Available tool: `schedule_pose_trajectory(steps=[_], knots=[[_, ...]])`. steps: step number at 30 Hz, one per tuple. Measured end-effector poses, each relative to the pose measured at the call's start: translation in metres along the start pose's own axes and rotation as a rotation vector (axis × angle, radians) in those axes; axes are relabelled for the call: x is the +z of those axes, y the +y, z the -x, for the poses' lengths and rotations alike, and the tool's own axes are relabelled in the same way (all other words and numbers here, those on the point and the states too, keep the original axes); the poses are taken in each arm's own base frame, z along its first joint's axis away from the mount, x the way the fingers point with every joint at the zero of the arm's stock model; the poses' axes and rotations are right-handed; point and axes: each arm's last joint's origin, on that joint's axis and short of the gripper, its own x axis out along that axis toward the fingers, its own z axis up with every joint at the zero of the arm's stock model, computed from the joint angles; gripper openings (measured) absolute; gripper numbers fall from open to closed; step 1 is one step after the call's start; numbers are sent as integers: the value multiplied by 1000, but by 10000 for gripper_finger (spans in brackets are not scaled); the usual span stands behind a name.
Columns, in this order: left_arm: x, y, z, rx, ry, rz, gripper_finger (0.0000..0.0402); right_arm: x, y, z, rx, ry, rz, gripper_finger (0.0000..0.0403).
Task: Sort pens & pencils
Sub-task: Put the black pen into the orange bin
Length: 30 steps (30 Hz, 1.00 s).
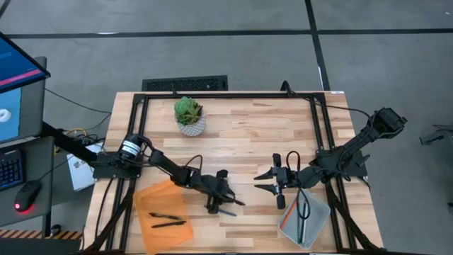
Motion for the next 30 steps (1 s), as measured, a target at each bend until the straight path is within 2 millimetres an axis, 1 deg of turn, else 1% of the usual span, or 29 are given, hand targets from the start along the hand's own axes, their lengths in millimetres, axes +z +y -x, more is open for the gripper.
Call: schedule_pose_trajectory(steps=[16,25,30], knots=[[-4,-1,1,-78,28,50,150,0,0,0,3,1,-8,134],[-4,-2,1,-51,22,49,125,0,0,0,3,1,-9,134],[-5,-8,1,-44,16,27,119,0,0,0,3,1,-9,134]])
